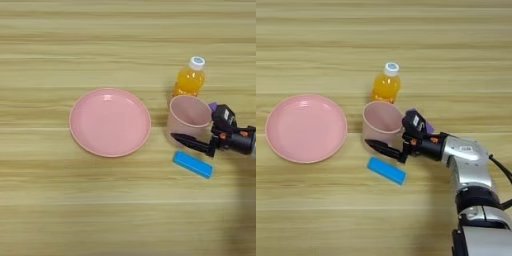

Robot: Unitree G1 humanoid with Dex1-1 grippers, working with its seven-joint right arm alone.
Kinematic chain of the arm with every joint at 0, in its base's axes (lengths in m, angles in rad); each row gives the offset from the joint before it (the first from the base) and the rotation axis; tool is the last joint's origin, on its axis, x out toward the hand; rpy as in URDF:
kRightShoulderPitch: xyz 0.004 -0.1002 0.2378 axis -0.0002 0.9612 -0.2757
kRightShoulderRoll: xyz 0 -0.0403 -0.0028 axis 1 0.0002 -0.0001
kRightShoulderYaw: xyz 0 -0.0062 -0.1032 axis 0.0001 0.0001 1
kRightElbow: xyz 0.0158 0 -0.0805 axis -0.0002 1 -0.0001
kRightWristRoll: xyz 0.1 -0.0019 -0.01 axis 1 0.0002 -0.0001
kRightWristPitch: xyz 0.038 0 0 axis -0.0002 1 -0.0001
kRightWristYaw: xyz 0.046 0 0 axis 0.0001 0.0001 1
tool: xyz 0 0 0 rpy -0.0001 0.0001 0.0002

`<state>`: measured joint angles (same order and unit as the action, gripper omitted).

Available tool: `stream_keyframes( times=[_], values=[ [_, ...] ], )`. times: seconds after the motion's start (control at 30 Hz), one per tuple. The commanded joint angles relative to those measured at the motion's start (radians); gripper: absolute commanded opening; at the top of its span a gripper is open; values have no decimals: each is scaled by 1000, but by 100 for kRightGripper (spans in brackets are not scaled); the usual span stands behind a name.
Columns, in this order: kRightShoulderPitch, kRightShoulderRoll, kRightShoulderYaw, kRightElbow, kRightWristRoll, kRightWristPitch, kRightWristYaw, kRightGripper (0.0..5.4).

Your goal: Move the objects on the table

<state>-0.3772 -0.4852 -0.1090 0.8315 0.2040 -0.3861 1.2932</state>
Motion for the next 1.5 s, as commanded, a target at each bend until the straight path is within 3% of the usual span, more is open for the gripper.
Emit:
stream_keyframes(
  times=[0.03, 0.4, 0.63, 1.07, 1.5],
  values=[
    [-69, -12, -17, -119, 38, -6, -41, 423],
    [-24, 45, 53, -476, 10, 131, -187, 423],
    [-15, 96, 122, -601, -15, 230, -261, 423],
    [-83, 231, 257, -541, -87, 305, -351, 423],
    [-104, 333, 346, -369, -162, 263, -383, 423]
  ],
)
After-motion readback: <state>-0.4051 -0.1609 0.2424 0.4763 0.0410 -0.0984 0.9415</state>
